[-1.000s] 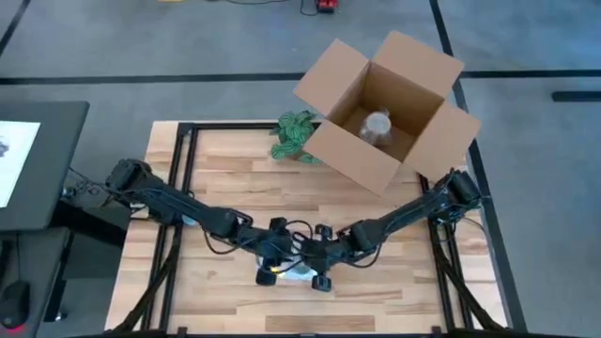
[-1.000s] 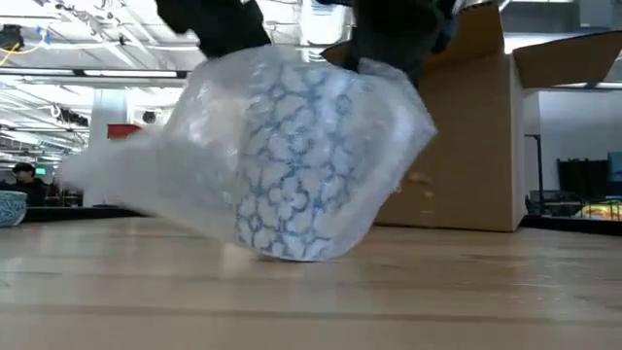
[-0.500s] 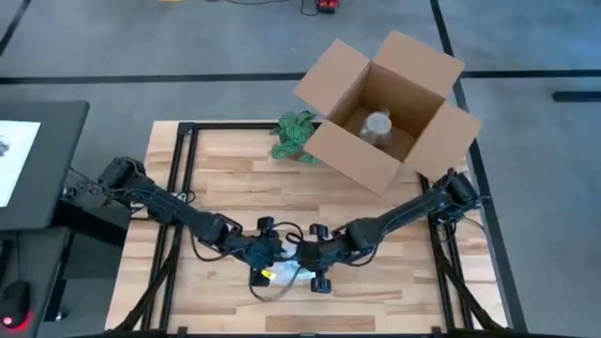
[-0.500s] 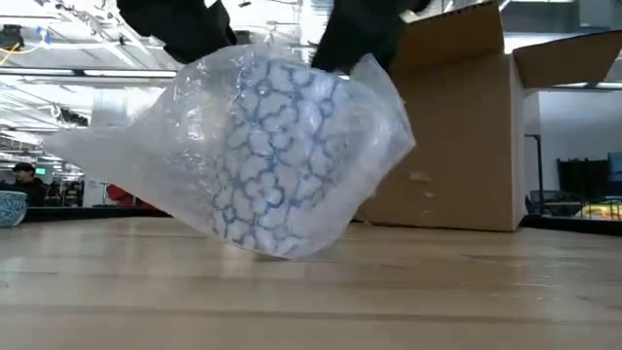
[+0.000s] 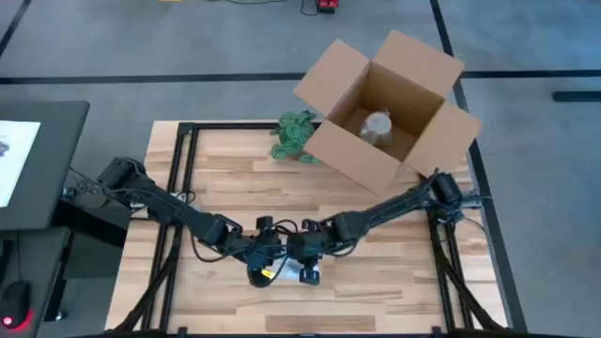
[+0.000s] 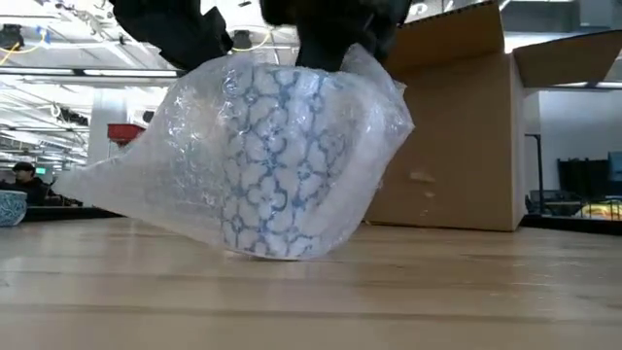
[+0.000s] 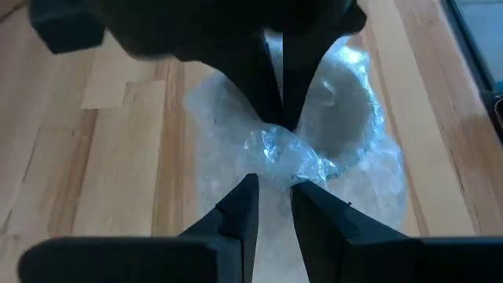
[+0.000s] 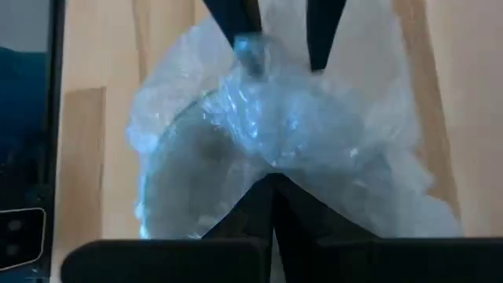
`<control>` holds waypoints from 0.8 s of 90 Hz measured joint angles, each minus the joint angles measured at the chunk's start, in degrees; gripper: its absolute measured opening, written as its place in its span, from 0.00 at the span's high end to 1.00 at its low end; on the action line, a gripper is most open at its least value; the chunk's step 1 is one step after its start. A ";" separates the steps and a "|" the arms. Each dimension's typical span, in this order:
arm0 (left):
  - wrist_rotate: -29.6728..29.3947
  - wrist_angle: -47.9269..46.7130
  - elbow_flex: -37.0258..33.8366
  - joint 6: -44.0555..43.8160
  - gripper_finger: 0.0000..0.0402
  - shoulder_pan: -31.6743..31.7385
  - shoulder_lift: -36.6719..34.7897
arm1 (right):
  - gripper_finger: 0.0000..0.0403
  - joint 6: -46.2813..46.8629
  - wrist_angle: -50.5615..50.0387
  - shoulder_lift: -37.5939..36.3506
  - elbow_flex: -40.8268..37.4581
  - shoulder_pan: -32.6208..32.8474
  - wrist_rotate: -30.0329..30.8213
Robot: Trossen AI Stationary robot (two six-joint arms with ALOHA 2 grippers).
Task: Wrap mug
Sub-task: Wrap the blue mug
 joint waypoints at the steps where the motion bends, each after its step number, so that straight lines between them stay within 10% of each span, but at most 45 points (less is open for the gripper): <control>1: 0.00 -0.43 0.00 -0.27 0.86 0.00 -0.14 | 1.00 0.01 -0.03 0.22 0.03 -0.14 -0.19; 72: -4.71 -20.76 -7.21 -37.76 0.86 -17.67 -6.92 | 1.00 -6.82 -19.81 4.07 19.37 1.24 -1.78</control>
